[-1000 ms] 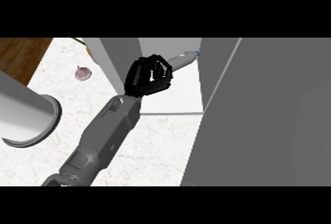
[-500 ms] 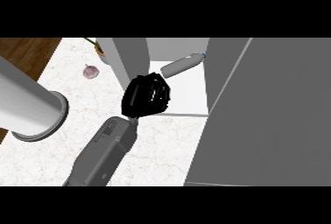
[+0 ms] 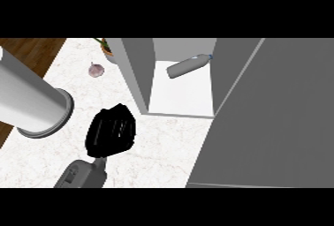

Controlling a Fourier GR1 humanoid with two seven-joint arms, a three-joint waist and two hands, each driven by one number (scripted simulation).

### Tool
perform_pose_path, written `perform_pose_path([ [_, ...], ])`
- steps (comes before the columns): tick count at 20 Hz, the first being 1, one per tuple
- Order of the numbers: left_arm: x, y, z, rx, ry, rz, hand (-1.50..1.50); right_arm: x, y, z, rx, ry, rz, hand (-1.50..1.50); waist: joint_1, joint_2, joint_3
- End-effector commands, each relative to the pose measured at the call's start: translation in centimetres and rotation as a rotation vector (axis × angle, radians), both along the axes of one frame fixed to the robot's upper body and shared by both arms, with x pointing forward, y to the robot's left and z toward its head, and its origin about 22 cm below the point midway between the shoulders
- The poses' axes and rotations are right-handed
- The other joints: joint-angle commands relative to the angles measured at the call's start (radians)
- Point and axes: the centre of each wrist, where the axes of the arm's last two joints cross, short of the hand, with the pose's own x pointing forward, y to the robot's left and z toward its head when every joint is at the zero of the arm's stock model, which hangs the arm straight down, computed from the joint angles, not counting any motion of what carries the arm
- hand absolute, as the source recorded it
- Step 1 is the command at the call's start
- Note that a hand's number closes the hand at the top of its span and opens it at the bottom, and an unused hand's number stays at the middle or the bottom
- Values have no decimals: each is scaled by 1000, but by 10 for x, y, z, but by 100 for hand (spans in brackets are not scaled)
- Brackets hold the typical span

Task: Pick up the bottled water, place it into the cabinet and close the cabinet

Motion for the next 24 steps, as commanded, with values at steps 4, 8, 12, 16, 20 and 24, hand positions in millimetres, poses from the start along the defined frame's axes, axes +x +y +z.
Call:
perform_pose_path([
  [4,-66,50,18,4,-27,63,150,-19,10,27,53,26,187,150,-11,7,-2],
  [8,-104,70,29,-6,-11,76,150,-11,17,34,44,4,186,150,-17,9,-3],
  [12,-125,85,44,11,-22,92,150,9,39,38,55,-18,143,150,-17,12,-3],
  [16,-148,102,60,-4,-25,107,150,24,68,49,70,-41,143,150,-30,14,-2],
  [20,-157,135,65,9,-38,135,150,52,90,68,112,-9,112,150,-36,19,-1],
  [24,-170,146,61,-15,-34,150,150,91,105,75,119,28,62,150,-36,21,0],
])
